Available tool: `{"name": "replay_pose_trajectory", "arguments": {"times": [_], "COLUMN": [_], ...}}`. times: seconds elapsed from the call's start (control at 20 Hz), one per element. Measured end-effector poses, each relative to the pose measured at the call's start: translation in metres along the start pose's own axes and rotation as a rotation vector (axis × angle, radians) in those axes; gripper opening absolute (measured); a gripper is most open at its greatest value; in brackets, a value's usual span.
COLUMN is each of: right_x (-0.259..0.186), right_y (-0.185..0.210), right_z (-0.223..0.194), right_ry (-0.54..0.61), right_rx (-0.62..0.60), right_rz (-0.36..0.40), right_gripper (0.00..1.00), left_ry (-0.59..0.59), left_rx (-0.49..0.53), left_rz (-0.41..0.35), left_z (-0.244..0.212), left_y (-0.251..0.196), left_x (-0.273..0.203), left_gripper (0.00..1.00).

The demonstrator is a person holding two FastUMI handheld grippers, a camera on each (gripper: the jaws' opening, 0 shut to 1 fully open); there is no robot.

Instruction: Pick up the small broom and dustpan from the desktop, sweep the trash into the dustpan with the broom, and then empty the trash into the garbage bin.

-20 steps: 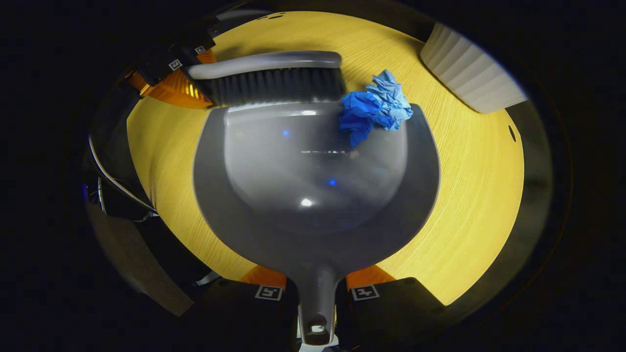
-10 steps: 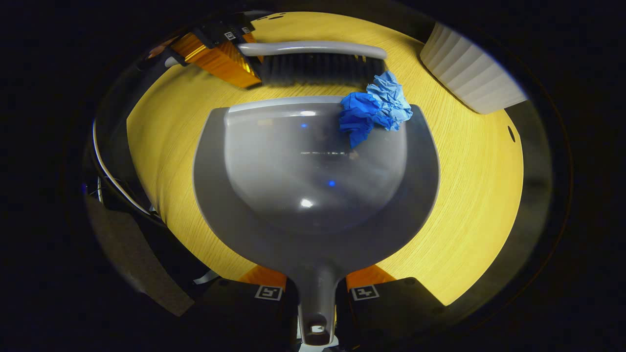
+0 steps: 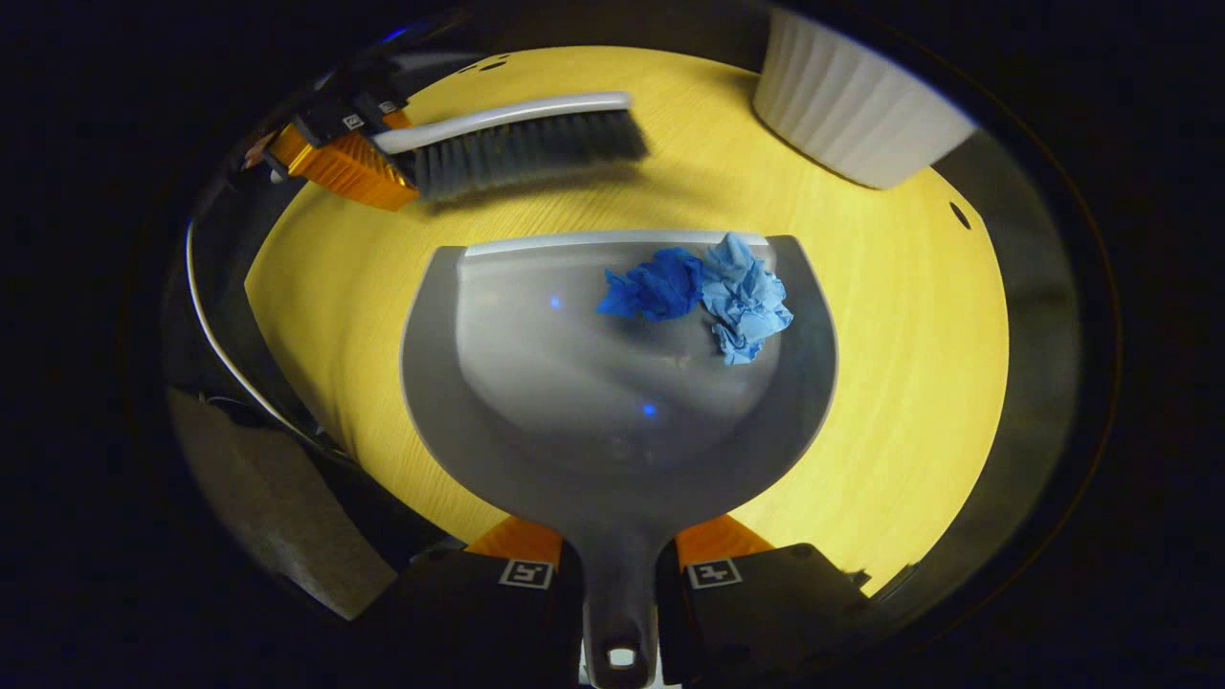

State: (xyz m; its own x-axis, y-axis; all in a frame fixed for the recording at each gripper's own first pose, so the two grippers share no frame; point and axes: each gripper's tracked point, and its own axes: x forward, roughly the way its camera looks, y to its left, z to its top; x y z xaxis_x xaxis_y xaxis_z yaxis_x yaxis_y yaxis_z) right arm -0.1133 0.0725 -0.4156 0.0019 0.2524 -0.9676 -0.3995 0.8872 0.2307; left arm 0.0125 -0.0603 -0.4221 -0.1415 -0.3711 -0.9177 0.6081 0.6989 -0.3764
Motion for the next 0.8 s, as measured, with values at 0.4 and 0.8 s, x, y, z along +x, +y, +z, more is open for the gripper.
{"name": "replay_pose_trajectory", "arguments": {"times": [0.4, 0.8], "right_x": [-0.120, -0.245], "right_y": [-0.081, -0.201], "right_z": [0.028, 0.119], "right_ry": [-0.148, -0.332], "right_rx": [0.191, 0.319], "right_rz": [-0.131, -0.321], "right_gripper": [0.34, 0.34], "left_ry": [-0.045, -0.048], "left_rx": [-0.157, -0.178], "left_rz": [0.137, 0.137], "left_z": [-0.020, -0.022], "left_y": [0.080, 0.074], "left_x": [-0.017, -0.012], "left_gripper": [0.27, 0.26]}}
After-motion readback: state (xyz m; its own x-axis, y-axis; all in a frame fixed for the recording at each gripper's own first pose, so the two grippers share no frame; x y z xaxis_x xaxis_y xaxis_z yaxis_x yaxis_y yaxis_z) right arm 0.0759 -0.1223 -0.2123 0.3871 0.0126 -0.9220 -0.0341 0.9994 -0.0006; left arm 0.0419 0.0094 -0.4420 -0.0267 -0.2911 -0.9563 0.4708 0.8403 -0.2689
